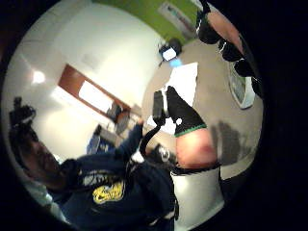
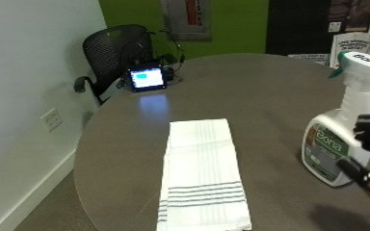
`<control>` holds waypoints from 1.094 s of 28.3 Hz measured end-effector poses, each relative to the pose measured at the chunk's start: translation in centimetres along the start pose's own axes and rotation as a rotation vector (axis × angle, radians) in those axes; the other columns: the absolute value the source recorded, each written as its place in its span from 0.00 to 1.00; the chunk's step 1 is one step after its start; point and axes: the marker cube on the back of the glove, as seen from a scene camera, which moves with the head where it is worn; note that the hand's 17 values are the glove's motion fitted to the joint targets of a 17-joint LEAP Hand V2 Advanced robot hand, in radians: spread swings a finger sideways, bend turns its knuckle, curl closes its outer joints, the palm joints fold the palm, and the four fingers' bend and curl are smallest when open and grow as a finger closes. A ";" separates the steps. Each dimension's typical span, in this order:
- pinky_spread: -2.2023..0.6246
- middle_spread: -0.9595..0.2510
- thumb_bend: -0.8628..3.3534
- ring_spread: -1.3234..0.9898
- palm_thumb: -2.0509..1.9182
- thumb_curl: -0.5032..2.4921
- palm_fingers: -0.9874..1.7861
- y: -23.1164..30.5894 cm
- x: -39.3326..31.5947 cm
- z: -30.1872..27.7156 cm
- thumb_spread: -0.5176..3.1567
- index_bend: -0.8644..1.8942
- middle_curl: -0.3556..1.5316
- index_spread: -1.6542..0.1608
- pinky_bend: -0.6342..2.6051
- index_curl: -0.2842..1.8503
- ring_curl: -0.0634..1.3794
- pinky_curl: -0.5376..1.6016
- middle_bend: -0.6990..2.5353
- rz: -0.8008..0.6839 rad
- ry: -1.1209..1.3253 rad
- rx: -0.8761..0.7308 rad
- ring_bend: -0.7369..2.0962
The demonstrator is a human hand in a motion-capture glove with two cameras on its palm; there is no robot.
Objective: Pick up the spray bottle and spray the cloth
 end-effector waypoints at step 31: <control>0.79 0.67 0.21 0.47 0.76 0.34 0.60 -9.6 15.3 5.6 0.44 0.27 0.44 0.68 0.35 0.11 0.34 0.44 0.39 0.360 -0.517 0.200 0.52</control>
